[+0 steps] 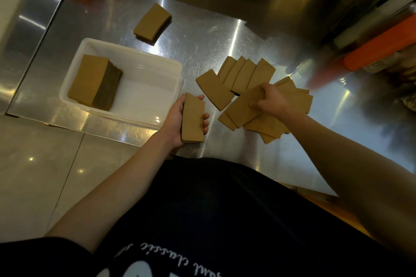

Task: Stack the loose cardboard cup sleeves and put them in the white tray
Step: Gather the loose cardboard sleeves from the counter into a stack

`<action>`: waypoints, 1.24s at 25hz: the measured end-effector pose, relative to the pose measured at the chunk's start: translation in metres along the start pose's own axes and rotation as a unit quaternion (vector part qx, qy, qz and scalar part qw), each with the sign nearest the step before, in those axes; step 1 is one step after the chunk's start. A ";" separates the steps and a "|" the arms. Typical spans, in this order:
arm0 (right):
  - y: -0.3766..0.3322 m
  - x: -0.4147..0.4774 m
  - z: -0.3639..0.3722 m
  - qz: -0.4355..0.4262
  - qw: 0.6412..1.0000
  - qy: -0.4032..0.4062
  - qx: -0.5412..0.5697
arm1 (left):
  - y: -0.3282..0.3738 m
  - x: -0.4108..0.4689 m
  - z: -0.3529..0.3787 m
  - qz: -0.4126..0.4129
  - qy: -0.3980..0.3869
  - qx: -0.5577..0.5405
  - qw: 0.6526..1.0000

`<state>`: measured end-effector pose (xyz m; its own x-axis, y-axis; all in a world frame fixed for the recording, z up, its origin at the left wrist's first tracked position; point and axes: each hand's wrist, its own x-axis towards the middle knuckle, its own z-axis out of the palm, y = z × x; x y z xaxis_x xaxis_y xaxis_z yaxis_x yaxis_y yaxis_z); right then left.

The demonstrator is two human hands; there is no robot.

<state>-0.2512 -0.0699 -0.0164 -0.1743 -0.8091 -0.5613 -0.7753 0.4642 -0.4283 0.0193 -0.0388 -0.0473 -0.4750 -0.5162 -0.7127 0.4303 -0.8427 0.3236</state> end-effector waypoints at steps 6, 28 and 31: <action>0.021 -0.004 -0.010 0.020 0.997 -0.025 0.065 | -0.001 0.004 0.002 -0.007 -0.003 0.011 1.000; -0.002 -0.044 -0.060 -0.063 0.969 -0.077 0.225 | 0.004 0.004 0.015 0.001 -0.002 0.013 1.000; -0.019 -0.051 -0.063 -0.089 0.964 -0.143 0.206 | 0.007 0.001 0.030 0.013 -0.034 0.064 0.997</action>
<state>-0.2659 -0.0595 0.0649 0.1596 -0.7838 -0.6001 -0.4605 0.4786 -0.7476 -0.0013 -0.0498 -0.0266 -0.5170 -0.5443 -0.6607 0.3433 -0.8388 0.4224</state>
